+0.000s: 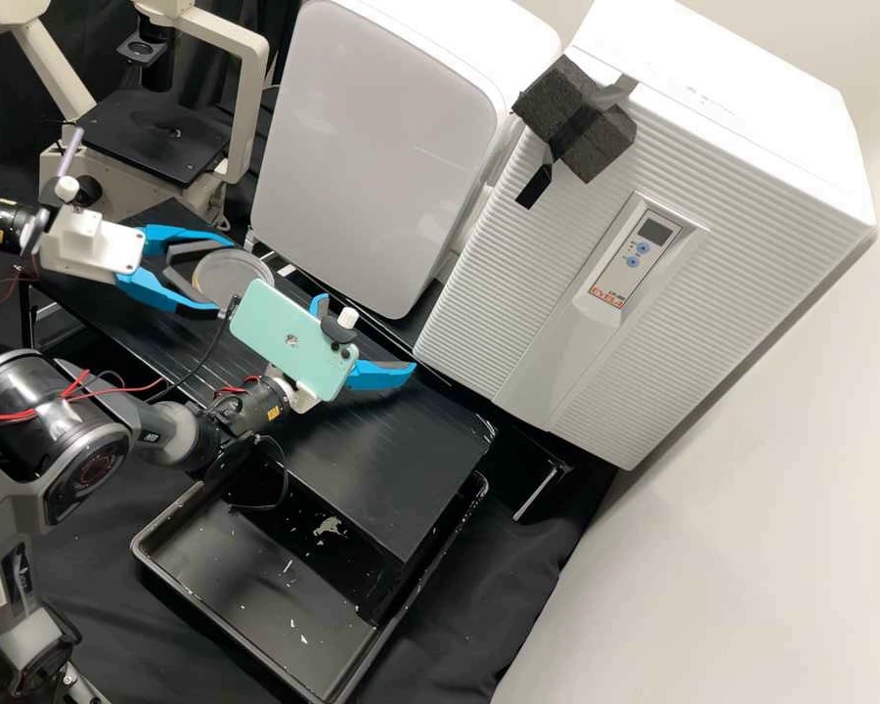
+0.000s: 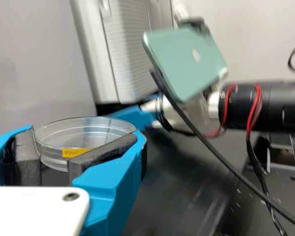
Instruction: Place the petri dish on the bench
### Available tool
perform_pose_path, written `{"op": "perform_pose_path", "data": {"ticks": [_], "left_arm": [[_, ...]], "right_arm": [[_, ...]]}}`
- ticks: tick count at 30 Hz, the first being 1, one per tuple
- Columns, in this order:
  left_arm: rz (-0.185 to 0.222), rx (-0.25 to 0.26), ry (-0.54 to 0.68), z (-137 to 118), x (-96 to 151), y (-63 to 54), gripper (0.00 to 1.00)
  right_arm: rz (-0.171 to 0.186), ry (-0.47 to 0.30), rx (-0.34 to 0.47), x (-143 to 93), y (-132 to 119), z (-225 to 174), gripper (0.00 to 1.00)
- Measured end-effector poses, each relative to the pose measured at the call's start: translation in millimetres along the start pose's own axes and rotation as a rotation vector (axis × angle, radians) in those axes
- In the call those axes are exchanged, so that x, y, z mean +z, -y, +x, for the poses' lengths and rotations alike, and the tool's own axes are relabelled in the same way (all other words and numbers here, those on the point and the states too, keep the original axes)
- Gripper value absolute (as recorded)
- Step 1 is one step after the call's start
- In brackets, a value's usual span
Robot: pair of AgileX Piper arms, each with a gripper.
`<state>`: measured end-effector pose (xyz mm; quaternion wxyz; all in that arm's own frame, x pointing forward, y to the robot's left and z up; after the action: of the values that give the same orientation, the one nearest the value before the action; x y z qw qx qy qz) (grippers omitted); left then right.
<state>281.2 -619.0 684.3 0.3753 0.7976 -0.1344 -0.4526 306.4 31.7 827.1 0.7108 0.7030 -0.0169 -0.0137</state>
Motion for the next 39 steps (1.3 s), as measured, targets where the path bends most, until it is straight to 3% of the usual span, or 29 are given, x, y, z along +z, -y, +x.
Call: {"op": "perform_pose_path", "data": {"ticks": [3,8,16,17,24,39], "left_arm": [[-0.023,-0.046,-0.002,8.5,-2.4,9.5,0.0],[-0.043,-0.08,-0.013,12.6,-5.1,17.2,0.0],[-0.119,-0.076,-0.012,14.1,-9.2,22.1,0.0],[-0.132,-0.076,-0.011,14.4,-9.7,23.1,1.0],[-0.151,-0.08,-0.006,15.3,-9.8,25.9,1.0],[-0.125,-0.07,-0.002,4.7,-16.3,22.4,1.0]], "right_arm": [[0.0,0.0,0.0,0.0,0.0,0.0,1.0],[0.0,0.0,0.0,0.0,0.0,0.0,1.0],[0.0,0.0,0.0,0.0,0.0,0.0,1.0],[0.0,0.0,0.0,0.0,0.0,0.0,1.0],[0.0,0.0,0.0,0.0,0.0,0.0,1.0],[0.0,0.0,0.0,0.0,0.0,0.0,1.0]]}}
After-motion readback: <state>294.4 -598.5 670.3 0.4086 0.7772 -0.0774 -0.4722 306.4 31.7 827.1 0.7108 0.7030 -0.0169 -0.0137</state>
